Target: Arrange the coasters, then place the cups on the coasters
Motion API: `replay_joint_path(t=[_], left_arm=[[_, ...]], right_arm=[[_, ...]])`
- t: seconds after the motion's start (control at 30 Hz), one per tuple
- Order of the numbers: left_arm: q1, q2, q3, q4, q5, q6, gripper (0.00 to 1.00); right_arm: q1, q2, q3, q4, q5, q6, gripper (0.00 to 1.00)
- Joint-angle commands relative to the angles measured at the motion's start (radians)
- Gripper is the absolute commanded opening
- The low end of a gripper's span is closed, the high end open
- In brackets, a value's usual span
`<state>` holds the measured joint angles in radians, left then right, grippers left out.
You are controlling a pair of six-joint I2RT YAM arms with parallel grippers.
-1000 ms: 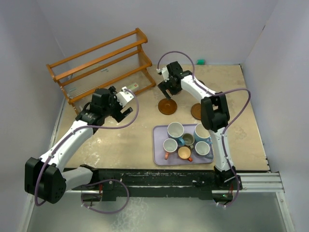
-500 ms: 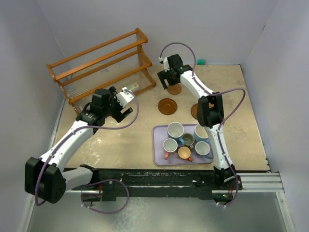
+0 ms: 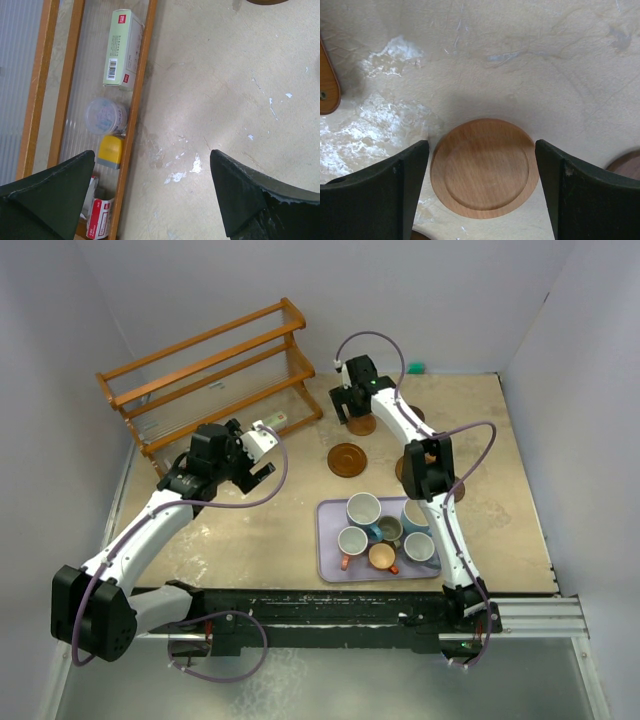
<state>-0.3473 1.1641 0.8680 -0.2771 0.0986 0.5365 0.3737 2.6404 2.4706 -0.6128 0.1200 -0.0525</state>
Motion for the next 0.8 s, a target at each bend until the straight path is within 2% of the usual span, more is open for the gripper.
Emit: replay_joint_path(t=[0.0,0.13,0.47,0.67,0.77], left_arm=[[0.006,-0.036,-0.01,0.041,0.0,0.016,0.93],[0.006,-0.038,-0.011,0.039,-0.002,0.017,0.93],[0.005,-0.043,-0.009,0.034,0.001,0.018,0.93],[0.006,-0.049,-0.014,0.032,0.001,0.021,0.93],[0.006,-0.049,-0.014,0.032,0.003,0.024,0.93]], right_arm=[[-0.01,-0.005,0.049,-0.052,0.044,0.021,0.88],[-0.032,-0.032,0.004,-0.082,0.041,0.03,0.86],[-0.132,-0.203,-0.246,-0.119,0.02,0.007,0.8],[-0.181,-0.307,-0.349,-0.087,0.009,-0.048,0.79],[-0.186,-0.37,-0.388,-0.085,-0.051,-0.084,0.8]])
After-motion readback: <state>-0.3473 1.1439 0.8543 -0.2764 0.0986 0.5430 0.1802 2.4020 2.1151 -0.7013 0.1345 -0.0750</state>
